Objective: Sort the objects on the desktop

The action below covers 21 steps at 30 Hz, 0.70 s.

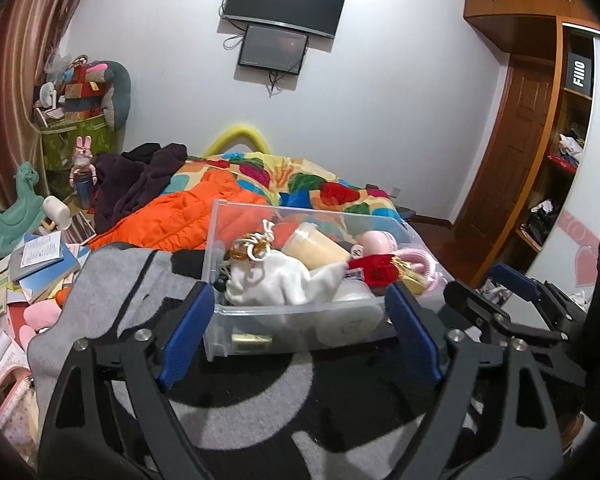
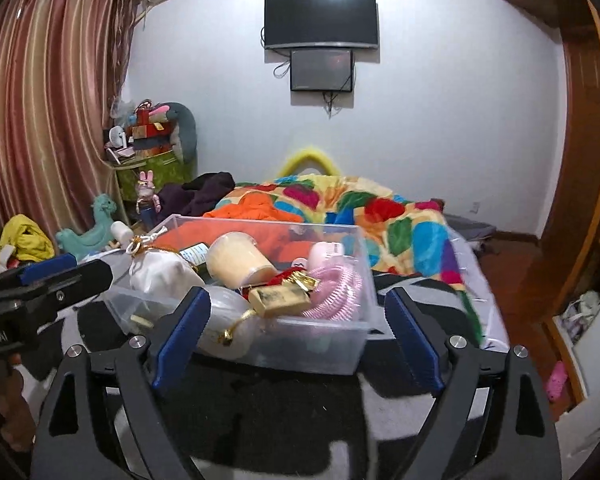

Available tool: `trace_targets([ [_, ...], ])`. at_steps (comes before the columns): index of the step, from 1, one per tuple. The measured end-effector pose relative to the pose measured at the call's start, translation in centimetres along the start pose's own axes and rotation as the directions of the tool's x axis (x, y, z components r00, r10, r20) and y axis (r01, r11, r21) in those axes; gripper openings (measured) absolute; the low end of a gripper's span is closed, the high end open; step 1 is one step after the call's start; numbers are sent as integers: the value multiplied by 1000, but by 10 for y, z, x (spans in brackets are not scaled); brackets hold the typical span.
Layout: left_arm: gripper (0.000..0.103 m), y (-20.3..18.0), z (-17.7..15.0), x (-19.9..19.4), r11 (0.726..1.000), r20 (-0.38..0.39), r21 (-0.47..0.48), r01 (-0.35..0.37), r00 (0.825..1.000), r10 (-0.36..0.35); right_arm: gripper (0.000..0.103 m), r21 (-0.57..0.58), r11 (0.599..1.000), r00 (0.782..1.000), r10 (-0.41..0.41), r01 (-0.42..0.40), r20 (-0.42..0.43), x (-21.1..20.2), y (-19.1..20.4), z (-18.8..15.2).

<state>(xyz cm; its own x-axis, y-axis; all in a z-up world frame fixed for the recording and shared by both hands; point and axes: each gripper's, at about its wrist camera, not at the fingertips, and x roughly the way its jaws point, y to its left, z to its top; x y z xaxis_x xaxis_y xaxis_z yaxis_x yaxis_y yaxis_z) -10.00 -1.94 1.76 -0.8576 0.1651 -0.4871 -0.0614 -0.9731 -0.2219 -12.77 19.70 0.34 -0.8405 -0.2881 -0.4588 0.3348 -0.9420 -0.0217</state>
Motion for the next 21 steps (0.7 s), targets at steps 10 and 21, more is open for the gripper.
trace_targets([
  [10, 97, -28, -11, -34, 993, 44, 90, -74, 997, 70, 103, 9, 1000, 999, 18, -19, 49, -51, -8, -15],
  [21, 99, -41, -34, -67, 984, 88, 125, -129, 989, 119, 103, 36, 999, 997, -41, 39, 59, -85, -17, -33],
])
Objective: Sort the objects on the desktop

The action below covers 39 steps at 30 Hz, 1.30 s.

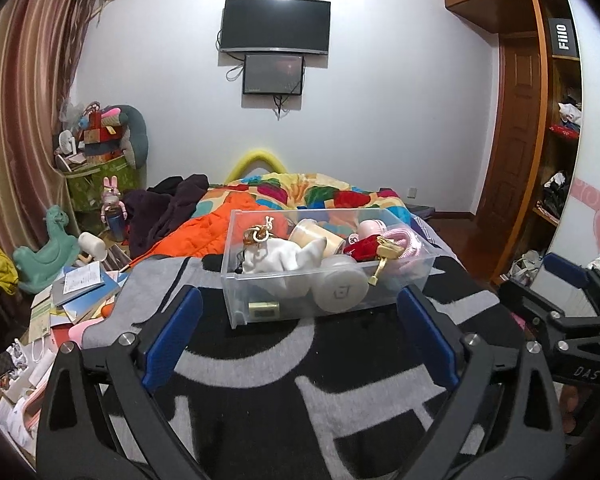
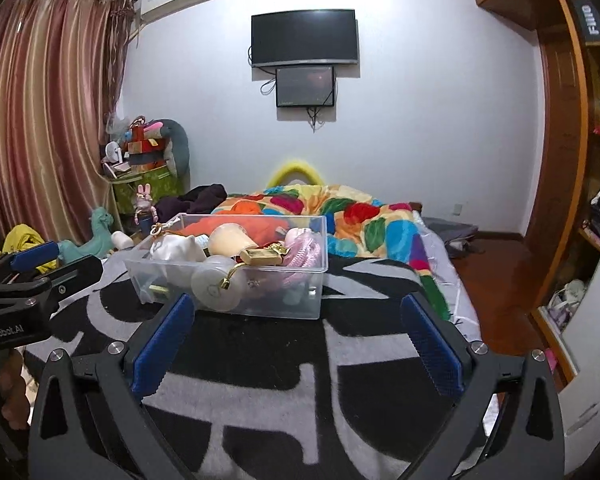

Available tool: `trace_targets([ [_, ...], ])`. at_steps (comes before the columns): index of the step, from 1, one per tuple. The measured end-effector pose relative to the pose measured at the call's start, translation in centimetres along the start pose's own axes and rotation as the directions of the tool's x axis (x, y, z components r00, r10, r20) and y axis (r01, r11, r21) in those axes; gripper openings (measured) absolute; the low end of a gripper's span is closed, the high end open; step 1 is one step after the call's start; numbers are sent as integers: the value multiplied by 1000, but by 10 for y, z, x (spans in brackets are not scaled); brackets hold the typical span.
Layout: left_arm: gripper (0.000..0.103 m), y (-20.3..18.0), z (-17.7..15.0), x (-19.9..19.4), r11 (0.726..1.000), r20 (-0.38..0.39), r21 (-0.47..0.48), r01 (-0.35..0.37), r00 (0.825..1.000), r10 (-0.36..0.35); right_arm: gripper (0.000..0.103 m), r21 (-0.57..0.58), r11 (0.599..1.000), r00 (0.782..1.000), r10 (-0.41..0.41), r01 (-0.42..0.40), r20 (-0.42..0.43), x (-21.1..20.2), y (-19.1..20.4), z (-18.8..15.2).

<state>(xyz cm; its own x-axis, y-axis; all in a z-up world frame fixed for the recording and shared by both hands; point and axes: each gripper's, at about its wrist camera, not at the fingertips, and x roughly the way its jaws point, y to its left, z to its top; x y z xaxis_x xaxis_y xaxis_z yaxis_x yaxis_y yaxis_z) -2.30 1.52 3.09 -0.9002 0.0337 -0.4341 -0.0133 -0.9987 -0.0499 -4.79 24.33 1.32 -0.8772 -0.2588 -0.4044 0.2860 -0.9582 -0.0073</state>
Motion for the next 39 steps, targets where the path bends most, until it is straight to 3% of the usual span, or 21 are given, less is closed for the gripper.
trace_targets([
  [4, 99, -7, -7, -6, 1000, 7, 16, 18, 1000, -18, 103, -16, 1000, 999, 10, -10, 33, -14, 3, -2],
  [11, 99, -19, -15, -11, 999, 14, 52, 15, 1000, -16, 103, -2, 999, 999, 33, -33, 22, -15, 5, -6],
  [24, 99, -10, -16, -9, 999, -3, 11, 38, 999, -38, 103, 11, 999, 999, 53, -53, -5, -11, 6, -11],
  [39, 99, -14, -18, -10, 998, -6, 28, 61, 998, -61, 103, 24, 996, 996, 83, -82, -23, -5, 3, -16],
])
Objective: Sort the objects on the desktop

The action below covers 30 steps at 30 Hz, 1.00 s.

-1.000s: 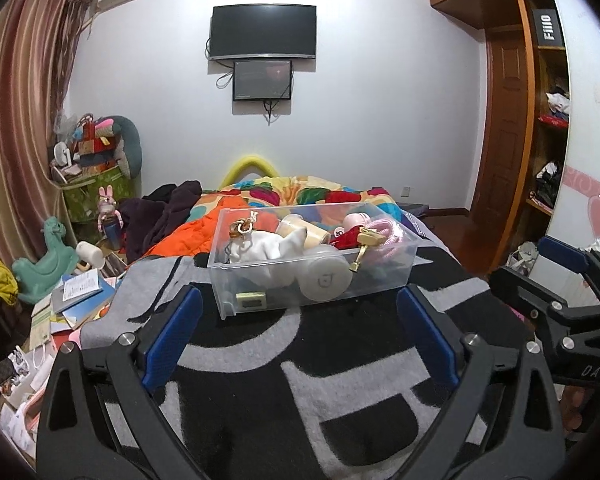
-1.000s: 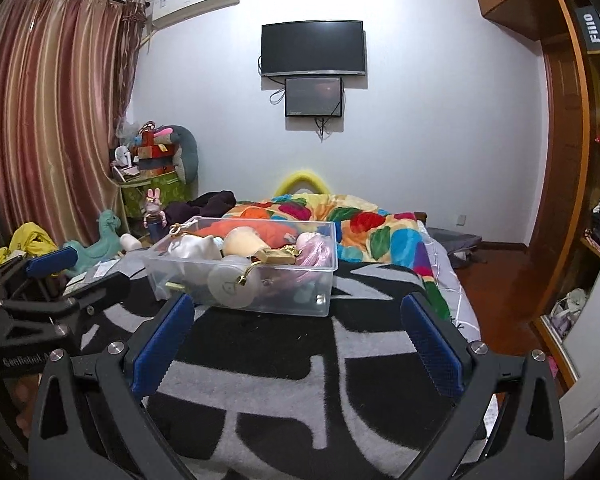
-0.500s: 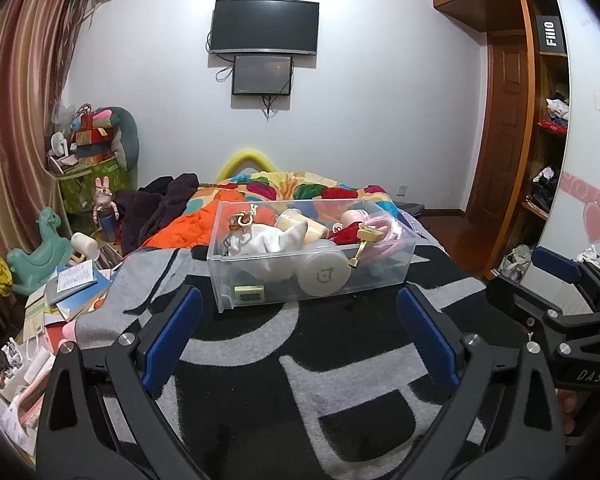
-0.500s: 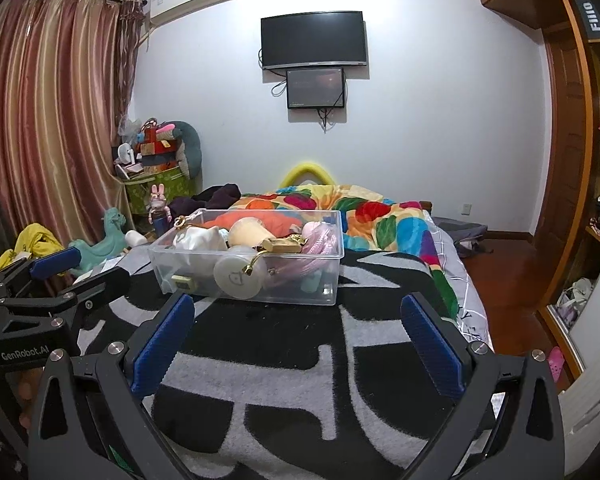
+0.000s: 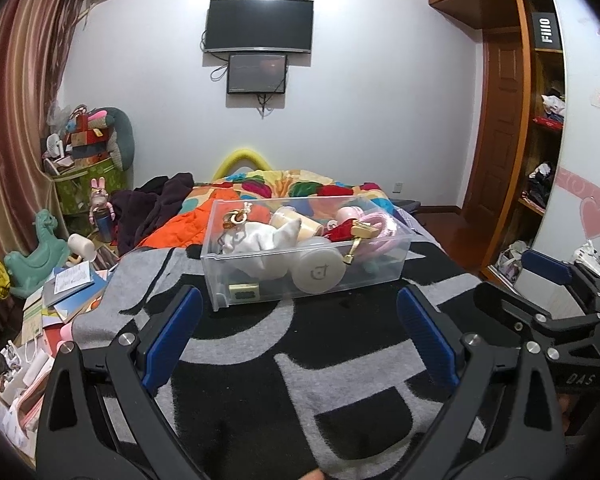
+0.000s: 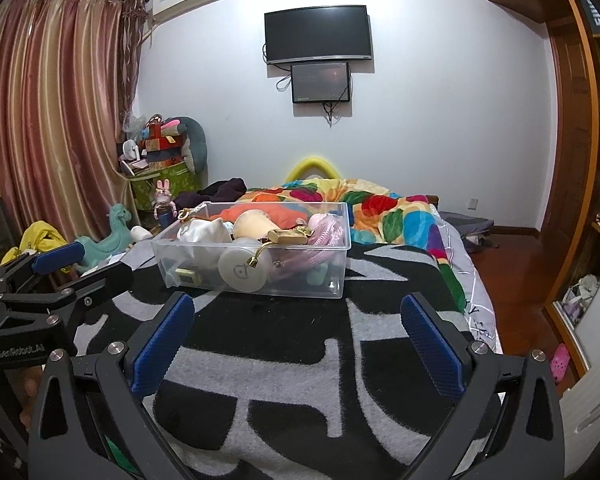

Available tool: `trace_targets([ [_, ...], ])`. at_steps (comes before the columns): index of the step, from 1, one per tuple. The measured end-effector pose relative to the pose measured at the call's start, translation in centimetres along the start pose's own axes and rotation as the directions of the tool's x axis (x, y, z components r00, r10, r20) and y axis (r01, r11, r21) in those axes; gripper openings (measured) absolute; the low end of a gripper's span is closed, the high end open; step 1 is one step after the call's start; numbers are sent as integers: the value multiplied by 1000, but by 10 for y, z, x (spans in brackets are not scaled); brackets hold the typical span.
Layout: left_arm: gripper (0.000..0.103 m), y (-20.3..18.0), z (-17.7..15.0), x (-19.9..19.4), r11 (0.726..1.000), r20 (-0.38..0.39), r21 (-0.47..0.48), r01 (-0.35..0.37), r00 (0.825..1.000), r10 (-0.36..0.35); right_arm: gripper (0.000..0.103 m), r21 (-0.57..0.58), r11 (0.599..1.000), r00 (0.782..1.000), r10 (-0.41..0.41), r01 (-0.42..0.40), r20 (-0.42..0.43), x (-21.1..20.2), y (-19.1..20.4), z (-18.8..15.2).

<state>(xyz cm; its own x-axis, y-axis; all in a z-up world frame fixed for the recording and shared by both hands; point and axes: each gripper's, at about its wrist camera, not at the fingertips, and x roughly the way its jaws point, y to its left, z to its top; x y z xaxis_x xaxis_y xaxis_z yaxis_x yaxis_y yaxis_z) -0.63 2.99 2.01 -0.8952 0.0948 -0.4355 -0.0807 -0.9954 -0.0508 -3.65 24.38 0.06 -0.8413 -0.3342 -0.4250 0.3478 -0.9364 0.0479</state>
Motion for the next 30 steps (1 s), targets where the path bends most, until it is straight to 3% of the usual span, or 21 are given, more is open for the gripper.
trace_targets([
  [6, 99, -10, 0, -3, 999, 25, 36, 2, 1000, -3, 103, 29, 1000, 1000, 13, -12, -5, 0, -6, 0],
  [14, 99, -8, -2, 3, 999, -17, 13, 53, 998, -53, 103, 37, 999, 1000, 17, -17, 2, -1, -7, 0],
  [24, 99, -12, -2, 0, 999, 24, 37, 33, 999, -34, 103, 60, 998, 1000, 20, -20, -5, 0, -11, 0],
  [30, 99, -8, -1, 2, 999, 3, 14, 35, 999, -35, 103, 70, 997, 1000, 24, -23, -4, -1, -12, 2],
])
